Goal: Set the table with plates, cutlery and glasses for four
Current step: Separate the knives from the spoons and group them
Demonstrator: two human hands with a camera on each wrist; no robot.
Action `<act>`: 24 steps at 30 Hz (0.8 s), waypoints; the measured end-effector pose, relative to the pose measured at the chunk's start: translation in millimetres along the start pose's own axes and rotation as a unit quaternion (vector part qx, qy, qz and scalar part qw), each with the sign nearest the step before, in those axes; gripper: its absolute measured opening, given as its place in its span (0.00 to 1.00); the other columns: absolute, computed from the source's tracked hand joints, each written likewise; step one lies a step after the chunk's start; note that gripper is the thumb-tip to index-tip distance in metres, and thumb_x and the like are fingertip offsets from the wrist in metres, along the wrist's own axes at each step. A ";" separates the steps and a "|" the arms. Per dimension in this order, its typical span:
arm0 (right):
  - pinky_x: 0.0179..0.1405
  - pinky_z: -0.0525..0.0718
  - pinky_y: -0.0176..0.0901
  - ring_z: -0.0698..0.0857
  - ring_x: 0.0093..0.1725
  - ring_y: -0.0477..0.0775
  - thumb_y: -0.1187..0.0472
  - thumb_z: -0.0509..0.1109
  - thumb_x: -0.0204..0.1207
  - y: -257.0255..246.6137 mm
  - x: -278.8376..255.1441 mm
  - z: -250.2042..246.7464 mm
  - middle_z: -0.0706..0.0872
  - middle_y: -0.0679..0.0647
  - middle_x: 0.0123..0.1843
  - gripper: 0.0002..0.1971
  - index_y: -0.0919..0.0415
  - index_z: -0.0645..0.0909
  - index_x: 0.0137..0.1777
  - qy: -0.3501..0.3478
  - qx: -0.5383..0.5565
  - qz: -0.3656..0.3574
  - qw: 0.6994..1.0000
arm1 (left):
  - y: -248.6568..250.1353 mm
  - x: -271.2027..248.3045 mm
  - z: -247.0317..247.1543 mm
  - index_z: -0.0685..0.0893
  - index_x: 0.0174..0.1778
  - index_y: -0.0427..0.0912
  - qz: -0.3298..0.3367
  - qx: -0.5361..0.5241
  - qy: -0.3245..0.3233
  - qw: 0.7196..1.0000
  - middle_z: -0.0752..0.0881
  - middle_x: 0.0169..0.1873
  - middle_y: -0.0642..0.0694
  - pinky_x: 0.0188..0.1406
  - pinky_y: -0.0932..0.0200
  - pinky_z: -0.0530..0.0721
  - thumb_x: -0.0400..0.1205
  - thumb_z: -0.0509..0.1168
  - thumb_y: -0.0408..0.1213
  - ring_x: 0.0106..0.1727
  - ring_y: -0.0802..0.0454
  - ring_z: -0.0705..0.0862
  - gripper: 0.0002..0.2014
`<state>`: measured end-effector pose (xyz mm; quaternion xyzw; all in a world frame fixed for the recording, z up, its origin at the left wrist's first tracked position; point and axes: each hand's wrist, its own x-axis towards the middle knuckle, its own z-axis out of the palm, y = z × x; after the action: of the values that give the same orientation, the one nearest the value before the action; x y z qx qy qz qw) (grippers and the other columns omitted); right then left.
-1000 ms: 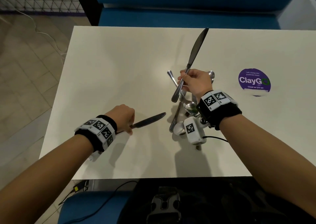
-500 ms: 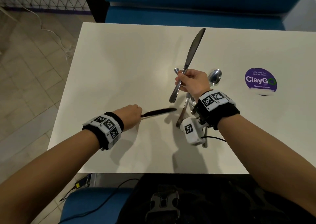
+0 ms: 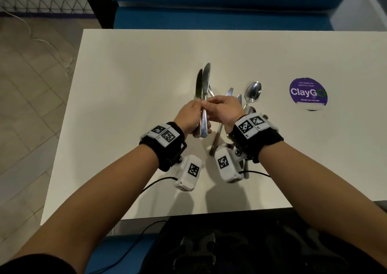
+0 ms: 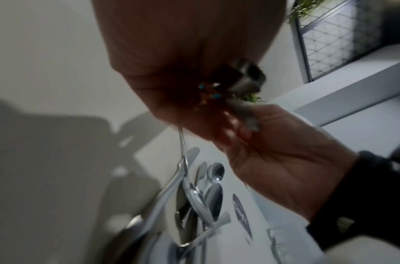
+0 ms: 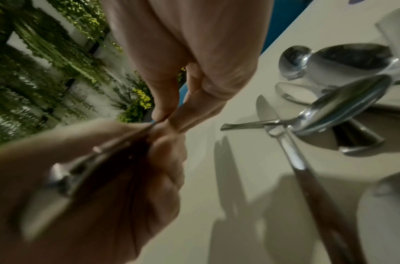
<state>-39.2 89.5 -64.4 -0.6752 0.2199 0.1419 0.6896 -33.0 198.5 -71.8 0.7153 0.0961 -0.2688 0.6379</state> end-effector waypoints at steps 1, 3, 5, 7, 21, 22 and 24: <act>0.42 0.90 0.42 0.88 0.34 0.53 0.67 0.74 0.74 0.8 1.7 -3.7 0.87 0.60 0.38 0.04 0.67 0.83 0.45 -0.001 0.001 0.009 1.000 | -1.5 0.9 1.6 0.75 0.52 0.39 0.014 0.025 -0.001 1.000 0.82 0.34 0.38 0.30 0.56 0.83 0.89 0.46 0.40 0.31 0.46 0.82 0.14; 0.47 0.89 0.45 0.88 0.38 0.56 0.67 0.75 0.72 2.6 5.3 -8.4 0.87 0.62 0.41 0.06 0.67 0.83 0.46 0.000 -0.004 0.013 1.000 | -5.2 2.6 2.8 0.76 0.50 0.42 0.023 0.043 -0.006 0.999 0.82 0.35 0.38 0.33 0.54 0.82 0.89 0.45 0.41 0.34 0.43 0.82 0.14; 0.49 0.89 0.46 0.88 0.41 0.58 0.67 0.75 0.72 4.6 5.0 -8.3 0.88 0.63 0.43 0.04 0.64 0.83 0.43 0.006 -0.016 0.006 1.000 | -8.7 3.4 7.1 0.77 0.53 0.41 -0.026 -0.019 -0.015 0.999 0.80 0.28 0.41 0.26 0.56 0.83 0.88 0.45 0.40 0.25 0.46 0.82 0.15; 0.44 0.89 0.43 0.88 0.40 0.55 0.63 0.76 0.71 7.8 6.7 -8.8 0.88 0.61 0.41 0.05 0.59 0.82 0.40 0.017 -0.065 -0.003 0.998 | -10.1 5.0 11.7 0.77 0.57 0.40 -0.075 -0.076 -0.017 0.994 0.75 0.23 0.45 0.19 0.62 0.77 0.87 0.46 0.40 0.19 0.50 0.79 0.16; 0.21 0.70 0.37 0.78 0.29 0.52 0.58 0.77 0.69 24.7 11.7 -17.0 0.78 0.54 0.32 0.17 0.61 0.70 0.32 0.059 -0.524 0.113 0.842 | -32.2 19.9 -14.1 0.67 0.37 0.46 -0.056 0.023 0.002 0.998 0.66 0.26 0.48 0.21 0.63 0.64 0.88 0.52 0.44 0.22 0.53 0.64 0.14; 0.20 0.68 0.36 0.77 0.28 0.52 0.58 0.76 0.70 24.1 12.2 -15.5 0.76 0.54 0.31 0.17 0.61 0.70 0.31 0.058 -0.520 0.113 0.845 | -33.9 19.0 -13.5 0.67 0.37 0.46 -0.058 0.028 0.000 0.998 0.67 0.26 0.48 0.20 0.63 0.64 0.88 0.51 0.44 0.22 0.53 0.64 0.14; 0.20 0.67 0.36 0.77 0.29 0.51 0.56 0.75 0.71 24.4 12.2 -9.7 0.75 0.53 0.30 0.17 0.60 0.69 0.31 0.055 -0.521 0.110 0.844 | -35.9 17.2 -12.7 0.67 0.37 0.45 -0.057 0.040 -0.004 0.998 0.68 0.26 0.48 0.19 0.63 0.65 0.88 0.51 0.43 0.22 0.53 0.65 0.13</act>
<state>-41.8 79.8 -91.5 -0.9135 0.2241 0.2727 0.2024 -32.6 213.3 -110.8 0.7324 0.1232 -0.3110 0.5931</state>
